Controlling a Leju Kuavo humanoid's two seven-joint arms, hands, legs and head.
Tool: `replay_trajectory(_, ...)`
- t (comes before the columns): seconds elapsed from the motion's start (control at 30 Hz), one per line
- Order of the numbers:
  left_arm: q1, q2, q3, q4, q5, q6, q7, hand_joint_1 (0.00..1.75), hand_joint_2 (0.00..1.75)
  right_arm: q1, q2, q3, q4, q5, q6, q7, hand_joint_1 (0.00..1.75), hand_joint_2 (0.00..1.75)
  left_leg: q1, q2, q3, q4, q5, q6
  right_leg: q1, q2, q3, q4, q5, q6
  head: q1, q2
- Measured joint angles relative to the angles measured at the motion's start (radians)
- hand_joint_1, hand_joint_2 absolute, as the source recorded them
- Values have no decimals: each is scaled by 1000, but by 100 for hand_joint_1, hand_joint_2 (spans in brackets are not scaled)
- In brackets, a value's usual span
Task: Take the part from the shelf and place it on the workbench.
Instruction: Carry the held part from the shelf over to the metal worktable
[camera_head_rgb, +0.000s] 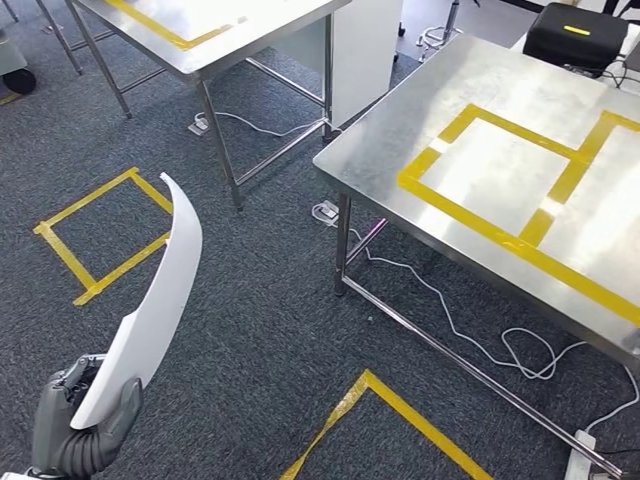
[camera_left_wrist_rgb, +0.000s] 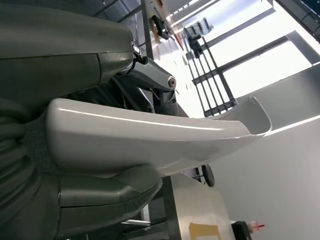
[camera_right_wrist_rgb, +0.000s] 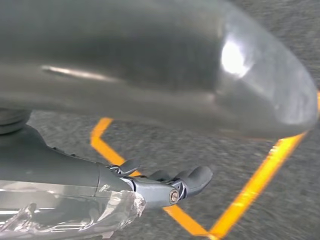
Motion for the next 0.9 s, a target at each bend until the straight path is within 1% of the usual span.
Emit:
replay_trajectory(0.03,-1,0,-1,0,-1,0,0,169,175,0,0,1,0,0,0,0,0,0,0,7,30,-16,-18,10,4,-20,-48,80,17,2,2,0)
replay_trajectory(0.07,-2,0,-1,0,-2,-1,0,169,175,0,0,3,0,0,1,0,0,0,-1,13,67,-33,-40,20,10,-42,-109,172,19,4,3,0)
replay_trajectory(0.1,-3,0,-2,1,-4,-1,0,169,175,0,0,4,0,0,1,-1,0,0,-2,18,106,-48,-61,26,15,-63,-184,262,-4,2,5,0)
replay_trajectory(0.13,-3,0,-2,1,-5,-2,0,169,175,3,0,5,0,0,1,-1,0,0,-3,20,137,-57,-79,28,19,-68,-236,291,-57,2,6,0)
replay_trajectory(0.17,-4,1,-2,1,-6,-2,0,169,175,7,0,6,0,0,1,-1,0,0,-4,21,169,-63,-98,29,20,-69,-270,287,-105,3,6,0)
replay_trajectory(0.2,-4,1,-2,1,-7,-2,0,169,175,11,0,7,0,0,3,-2,0,0,-5,22,202,-68,-117,29,20,-69,-296,264,-130,4,7,0)
replay_trajectory(0.23,-5,1,-3,1,-8,-2,0,169,175,15,0,8,0,-1,5,-2,0,0,-5,23,235,-71,-137,29,20,-71,-316,224,-113,3,8,0)
replay_trajectory(0.27,-6,1,-3,1,-9,-2,-1,169,175,19,0,8,0,-1,9,-2,0,0,-5,25,260,-72,-158,28,20,-78,-334,175,-37,-2,10,0)
replay_trajectory(0.3,-7,1,-4,2,-11,-1,-3,169,175,22,0,9,0,-1,13,-2,0,0,-7,26,284,-67,-180,26,22,-91,-350,127,71,-8,12,0)
replay_trajectory(0.33,-8,0,-5,4,-13,0,-5,169,175,24,0,10,0,0,18,-1,0,0,-9,27,298,-65,-201,22,27,-103,-359,95,164,-15,13,0)
replay_trajectory(0.37,-9,0,-6,6,-15,3,-9,169,175,25,0,10,-2,0,23,0,0,0,-8,29,309,-63,-217,16,31,-109,-364,78,229,-22,13,0)
replay_trajectory(0.4,-11,0,-8,8,-17,5,-12,169,175,24,0,12,-6,1,28,1,0,0,-7,30,316,-57,-223,9,35,-108,-363,76,248,-28,13,0)
replay_trajectory(0.43,-15,0,-9,8,-18,7,-14,169,175,22,0,13,-11,1,32,1,0,0,-5,32,310,-42,-216,2,36,-98,-354,78,237,-33,14,0)
replay_trajectory(0.47,-19,1,-10,8,-20,8,-16,169,175,20,0,15,-17,0,35,0,0,0,-2,32,294,-4,-196,-3,34,-88,-346,72,232,-38,14,0)
replay_trajectory(0.5,-23,1,-12,9,-20,9,-17,169,175,19,0,16,-21,0,37,0,0,0,-2,30,261,54,-175,-8,32,-80,-334,62,228,-43,14,0)
replay_trajectory(0.53,-25,2,-13,9,-21,10,-17,169,175,18,0,17,-24,-1,39,0,0,0,-1,28,217,119,-168,-12,29,-71,-320,51,224,-48,12,0)
replay_trajectory(0.57,-26,3,-14,10,-21,10,-18,169,175,18,0,18,-26,-1,39,0,0,0,0,25,173,176,-184,-15,28,-63,-305,40,219,-52,11,0)
replay_trajectory(0.6,-27,4,-15,11,-21,11,-18,169,175,19,0,19,-27,-1,40,1,0,0,1,24,131,215,-221,-18,27,-52,-292,31,214,-54,11,0)
replay_trajectory(0.63,-27,4,-16,13,-22,11,-17,169,175,19,0,19,-27,-1,41,1,0,0,2,24,97,235,-262,-20,25,-41,-280,26,208,-54,11,0)
replay_trajectory(0.67,-28,5,-18,14,-22,11,-14,169,175,19,0,20,-28,-1,42,1,0,0,3,24,74,235,-286,-21,24,-30,-269,23,200,-52,11,0)
replay_trajectory(0.7,-29,5,-19,15,-23,11,-8,169,175,19,0,21,-28,1,43,1,0,0,3,23,61,216,-280,-22,22,-19,-258,22,193,-49,11,0)
replay_trajectory(0.73,-29,6,-20,16,-25,10,0,169,175,19,0,22,-28,2,44,1,0,0,4,19,60,177,-240,-23,19,-8,-247,22,186,-45,11,0)
replay_trajectory(0.77,-29,6,-21,17,-26,10,8,169,175,20,0,23,-28,5,45,1,0,0,7,8,67,120,-178,-26,17,3,-239,22,180,-40,11,0)
replay_trajectory(0.8,-29,6,-21,17,-27,9,14,169,175,20,0,24,-29,7,45,1,0,0,10,-11,74,64,-130,-27,16,13,-233,25,175,-35,10,0)
replay_trajectory(0.83,-30,6,-22,18,-28,8,18,169,175,20,0,25,-31,9,46,0,0,0,12,-28,80,21,-100,-26,15,22,-232,26,172,-29,8,0)
replay_trajectory(0.87,-30,6,-22,18,-29,8,21,169,175,20,0,25,-33,11,46,0,0,0,13,-42,81,-3,-85,-21,14,31,-234,26,170,-23,7,0)
replay_trajectory(0.9,-30,6,-23,19,-29,8,22,169,175,22,0,25,-34,11,46,0,0,0,12,-46,81,-9,-86,-13,14,39,-237,25,169,-16,6,0)
